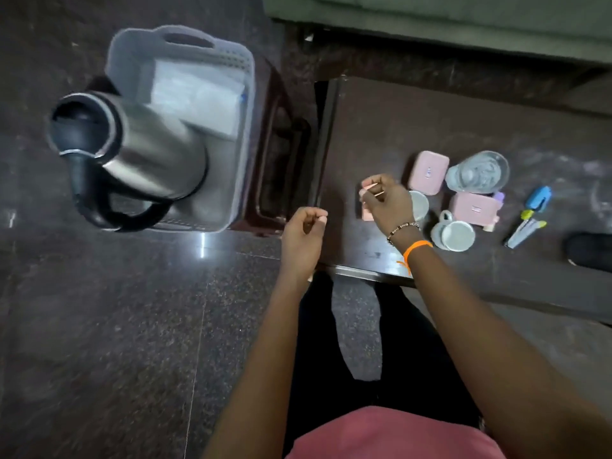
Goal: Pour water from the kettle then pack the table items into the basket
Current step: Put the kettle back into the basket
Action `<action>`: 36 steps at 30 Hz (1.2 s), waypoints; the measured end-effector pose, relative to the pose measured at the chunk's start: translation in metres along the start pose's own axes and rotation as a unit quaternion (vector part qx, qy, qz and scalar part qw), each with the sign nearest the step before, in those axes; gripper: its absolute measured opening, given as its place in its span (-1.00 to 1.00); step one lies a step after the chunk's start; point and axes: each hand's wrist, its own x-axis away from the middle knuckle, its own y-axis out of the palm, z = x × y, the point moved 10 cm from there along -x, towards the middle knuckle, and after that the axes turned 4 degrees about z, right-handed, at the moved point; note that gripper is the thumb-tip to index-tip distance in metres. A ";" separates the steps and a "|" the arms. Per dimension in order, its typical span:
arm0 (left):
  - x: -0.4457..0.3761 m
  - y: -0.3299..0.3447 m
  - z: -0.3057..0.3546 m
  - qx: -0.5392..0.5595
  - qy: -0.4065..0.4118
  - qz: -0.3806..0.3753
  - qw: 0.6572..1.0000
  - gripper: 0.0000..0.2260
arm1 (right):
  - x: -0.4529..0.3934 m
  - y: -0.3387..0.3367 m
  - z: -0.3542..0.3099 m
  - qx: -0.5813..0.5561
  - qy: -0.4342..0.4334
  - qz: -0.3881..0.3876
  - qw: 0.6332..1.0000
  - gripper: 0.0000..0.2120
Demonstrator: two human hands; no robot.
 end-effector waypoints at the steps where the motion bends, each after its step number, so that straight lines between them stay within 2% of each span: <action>1: 0.001 0.019 0.002 -0.011 -0.002 -0.016 1.000 -0.85 | -0.004 -0.022 0.011 0.033 -0.006 0.016 0.999 -0.86; 4: 0.007 0.075 0.006 -0.039 -0.010 -0.055 0.998 -0.86 | -0.018 -0.084 0.035 0.107 -0.045 0.062 0.991 -0.80; 8: 0.016 0.146 0.005 -0.095 -0.024 -0.096 0.991 -0.90 | -0.045 -0.150 0.063 0.252 -0.047 0.107 0.961 -0.56; 11: 0.018 0.188 0.006 -0.124 -0.029 -0.117 0.985 -0.91 | -0.070 -0.168 0.082 0.293 -0.036 0.068 0.953 -0.30; 15: 0.017 0.228 0.009 -0.137 -0.034 -0.106 0.984 -0.91 | -0.096 -0.164 0.109 0.357 -0.012 -0.042 0.933 -0.08; 18: 0.019 0.251 0.008 -0.155 -0.033 -0.108 0.982 -0.91 | -0.108 -0.165 0.121 0.357 -0.007 -0.082 0.931 -0.10; 24: 0.025 0.278 0.025 -0.189 0.011 -0.103 0.976 -0.86 | -0.123 -0.175 0.119 0.350 -0.035 -0.076 0.933 -0.18; 32: 0.023 0.317 0.059 -0.186 0.043 -0.092 0.977 -0.84 | -0.152 -0.239 0.123 0.310 -0.023 0.013 0.951 -0.15; 36: 0.021 0.337 0.066 -0.167 0.034 -0.098 0.980 -0.85 | -0.162 -0.268 0.138 0.283 0.005 0.029 0.959 -0.15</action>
